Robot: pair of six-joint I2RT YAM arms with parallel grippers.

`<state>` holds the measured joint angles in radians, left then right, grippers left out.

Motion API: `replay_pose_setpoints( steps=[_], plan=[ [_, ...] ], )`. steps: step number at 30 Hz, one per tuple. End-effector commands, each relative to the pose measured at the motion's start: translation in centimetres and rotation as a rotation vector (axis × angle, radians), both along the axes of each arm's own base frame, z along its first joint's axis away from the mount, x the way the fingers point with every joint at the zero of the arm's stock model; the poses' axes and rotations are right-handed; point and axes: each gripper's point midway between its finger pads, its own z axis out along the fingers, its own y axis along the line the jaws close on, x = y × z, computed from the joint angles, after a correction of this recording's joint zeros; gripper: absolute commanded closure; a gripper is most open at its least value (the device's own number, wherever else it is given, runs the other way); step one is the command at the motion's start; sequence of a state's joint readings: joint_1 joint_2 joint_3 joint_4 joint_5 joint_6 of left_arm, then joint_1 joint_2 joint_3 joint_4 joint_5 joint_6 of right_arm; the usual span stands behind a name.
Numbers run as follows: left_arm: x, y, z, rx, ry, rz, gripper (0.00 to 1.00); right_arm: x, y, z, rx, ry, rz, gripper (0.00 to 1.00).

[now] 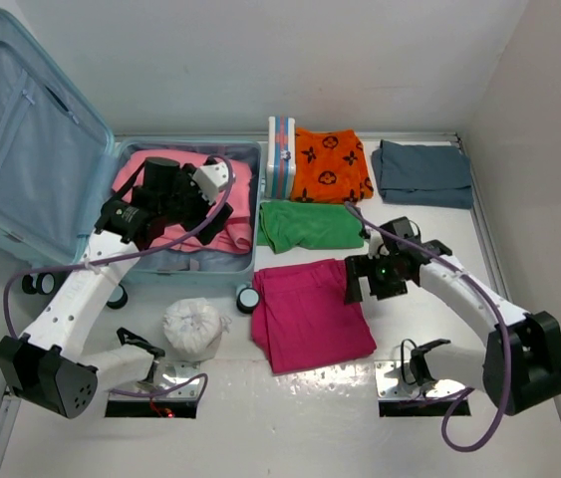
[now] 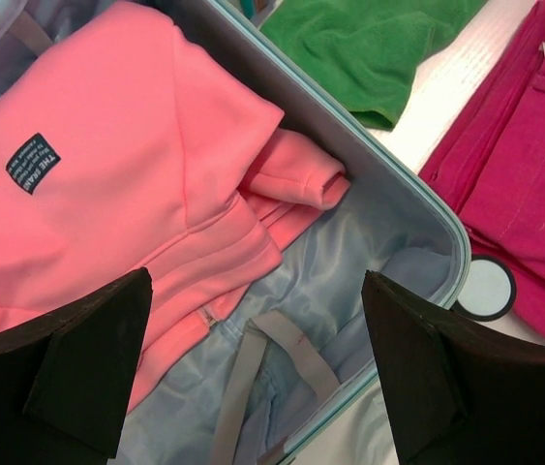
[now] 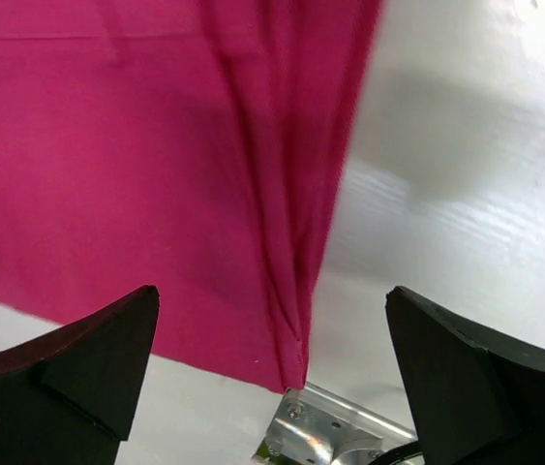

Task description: Pack the luggage

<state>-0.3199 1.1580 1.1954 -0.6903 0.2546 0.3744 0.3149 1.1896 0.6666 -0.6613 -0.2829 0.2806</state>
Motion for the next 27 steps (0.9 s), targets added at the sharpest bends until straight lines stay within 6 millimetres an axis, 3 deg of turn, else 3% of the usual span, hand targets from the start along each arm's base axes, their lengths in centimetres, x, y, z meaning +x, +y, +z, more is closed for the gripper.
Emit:
replay_pose_setpoints(
  steps=[1,2,4,7,13,15,16,21,25,26,27],
  plan=[
    [0.5,-0.3,2.1,-0.046,-0.073,0.028,0.09,1.0,-0.8,-1.2,-0.038,0.025,-0.145,0.01],
    [0.5,-0.5,1.9,-0.051,-0.07,0.033,0.09,1.3,-1.3,-1.6,-0.037,0.056,-0.209,0.01],
    [0.6,-0.3,2.3,-0.057,-0.084,0.05,0.09,1.1,-0.5,-2.8,-0.029,0.098,-0.225,0.01],
    [0.9,0.0,2.4,-0.057,-0.093,0.072,0.09,1.4,0.6,-3.0,0.025,0.123,-0.226,0.01],
    [1.1,1.1,1.6,-0.034,-0.089,0.126,0.09,3.9,1.4,-1.1,0.047,0.068,-0.164,0.01],
    [2.0,0.3,0.7,-0.05,-0.063,0.133,0.09,4.9,1.7,-0.1,0.067,0.041,-0.164,0.01],
    [2.8,-0.5,2.1,-0.079,-0.085,0.132,0.09,5.5,1.7,0.5,0.073,0.025,-0.174,0.01],
    [8.5,-5.4,4.7,-0.209,-0.086,0.285,0.13,7.3,1.1,2.5,0.067,-0.037,-0.208,0.01],
    [13.3,-10.1,4.4,-0.232,-0.09,0.501,0.12,8.7,-0.6,3.2,0.055,-0.07,-0.249,0.01],
    [14.7,-10.9,7.1,-0.261,-0.148,0.563,0.1,9.0,-0.8,3.4,0.059,-0.07,-0.269,0.01],
    [16.4,-11.7,2.6,-0.174,-0.076,0.606,0.1,9.1,-0.9,3.7,0.06,-0.074,-0.272,0.01]
  ],
)
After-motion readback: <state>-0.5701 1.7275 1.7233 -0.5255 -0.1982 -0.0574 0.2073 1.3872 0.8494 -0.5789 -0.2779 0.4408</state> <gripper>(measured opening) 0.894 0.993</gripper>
